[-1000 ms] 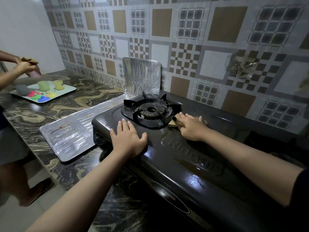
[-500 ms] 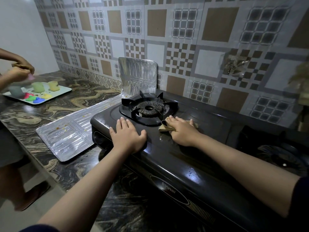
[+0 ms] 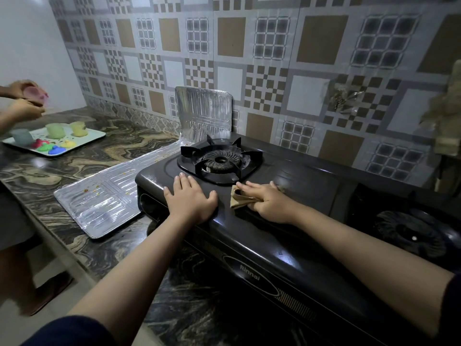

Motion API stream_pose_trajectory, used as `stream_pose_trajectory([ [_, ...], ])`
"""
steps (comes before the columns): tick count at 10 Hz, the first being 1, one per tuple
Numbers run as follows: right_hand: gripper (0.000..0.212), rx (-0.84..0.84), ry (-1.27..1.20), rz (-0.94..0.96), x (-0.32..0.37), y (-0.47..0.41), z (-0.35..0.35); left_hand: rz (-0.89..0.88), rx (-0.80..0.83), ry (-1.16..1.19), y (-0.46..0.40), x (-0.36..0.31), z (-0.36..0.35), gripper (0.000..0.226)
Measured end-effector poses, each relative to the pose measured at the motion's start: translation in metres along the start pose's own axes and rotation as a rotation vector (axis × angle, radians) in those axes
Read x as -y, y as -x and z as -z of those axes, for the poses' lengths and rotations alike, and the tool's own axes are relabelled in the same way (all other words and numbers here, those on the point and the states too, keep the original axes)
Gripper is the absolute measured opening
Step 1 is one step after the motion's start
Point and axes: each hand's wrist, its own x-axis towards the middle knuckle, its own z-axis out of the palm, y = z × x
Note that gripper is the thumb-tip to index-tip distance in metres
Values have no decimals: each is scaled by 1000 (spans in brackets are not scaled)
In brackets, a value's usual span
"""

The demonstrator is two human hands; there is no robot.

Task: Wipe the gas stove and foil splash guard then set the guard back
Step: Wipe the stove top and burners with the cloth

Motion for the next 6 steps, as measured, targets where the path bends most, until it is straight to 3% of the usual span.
stream_pose_trajectory([
  [6, 61, 2, -24, 72, 7, 53, -27, 1, -1, 8, 1, 3, -1, 83],
])
